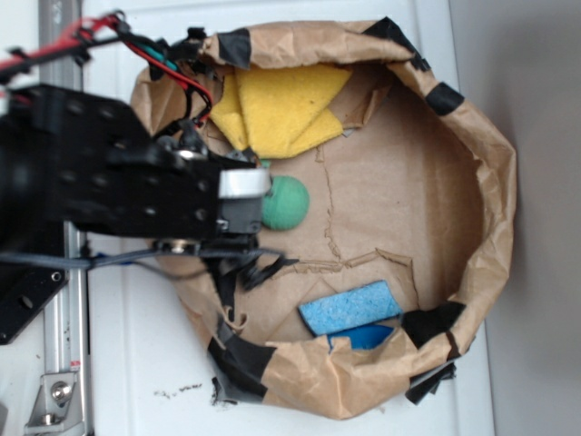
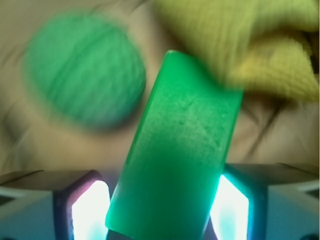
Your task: Grab the green block.
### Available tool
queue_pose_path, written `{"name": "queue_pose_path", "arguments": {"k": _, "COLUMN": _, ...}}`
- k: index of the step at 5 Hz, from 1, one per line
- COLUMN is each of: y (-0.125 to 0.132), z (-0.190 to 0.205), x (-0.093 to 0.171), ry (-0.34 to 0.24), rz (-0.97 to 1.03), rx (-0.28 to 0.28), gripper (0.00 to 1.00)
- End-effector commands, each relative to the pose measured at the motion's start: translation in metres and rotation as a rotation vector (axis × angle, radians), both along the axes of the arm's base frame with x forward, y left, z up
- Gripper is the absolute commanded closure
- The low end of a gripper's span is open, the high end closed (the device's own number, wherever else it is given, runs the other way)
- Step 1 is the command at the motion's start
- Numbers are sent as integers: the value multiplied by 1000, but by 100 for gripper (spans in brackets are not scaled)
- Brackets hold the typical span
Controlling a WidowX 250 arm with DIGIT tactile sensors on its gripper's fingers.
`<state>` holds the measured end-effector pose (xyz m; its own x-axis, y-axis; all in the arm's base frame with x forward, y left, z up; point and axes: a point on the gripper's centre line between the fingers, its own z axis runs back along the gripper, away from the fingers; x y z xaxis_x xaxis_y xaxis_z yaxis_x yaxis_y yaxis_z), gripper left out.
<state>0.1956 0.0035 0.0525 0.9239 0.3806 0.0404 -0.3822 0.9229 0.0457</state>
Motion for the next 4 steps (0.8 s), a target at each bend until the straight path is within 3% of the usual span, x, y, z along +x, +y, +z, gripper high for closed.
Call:
{"name": "queue_pose_path", "arguments": {"k": 1, "y": 20, "z": 104, "x": 20, "ry": -235, "rz": -435, "rx": -30, "gripper": 100}}
{"name": "queue_pose_path", "arguments": {"k": 2, "y": 25, "z": 122, "x": 40, "ry": -266, "rz": -572, "rx": -8, "gripper": 100}}
{"name": "queue_pose_path", "arguments": {"k": 4, "y": 17, "z": 92, "x": 78, "ry": -222, "rz": -603, "rx": -2, "gripper": 100}}
